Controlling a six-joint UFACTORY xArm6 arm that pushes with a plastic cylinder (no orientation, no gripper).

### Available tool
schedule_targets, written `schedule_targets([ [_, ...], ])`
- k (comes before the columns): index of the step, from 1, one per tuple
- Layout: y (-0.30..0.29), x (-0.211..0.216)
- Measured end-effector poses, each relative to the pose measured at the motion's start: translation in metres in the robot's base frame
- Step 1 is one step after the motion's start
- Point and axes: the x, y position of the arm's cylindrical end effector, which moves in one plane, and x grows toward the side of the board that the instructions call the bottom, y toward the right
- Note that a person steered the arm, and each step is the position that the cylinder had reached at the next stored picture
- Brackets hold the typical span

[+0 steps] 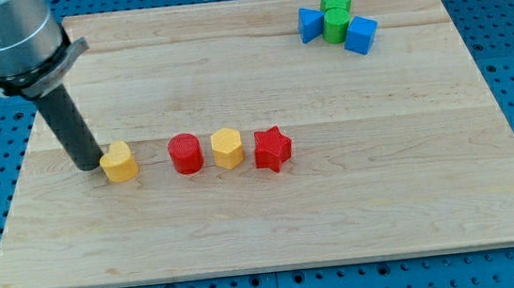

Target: Move the red star a little bit right

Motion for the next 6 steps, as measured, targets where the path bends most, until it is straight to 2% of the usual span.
schedule_targets([
  [1,-0.022,0.031],
  [2,0.015,0.059],
  [5,0.326,0.035],
  [6,0.383,0.041],
])
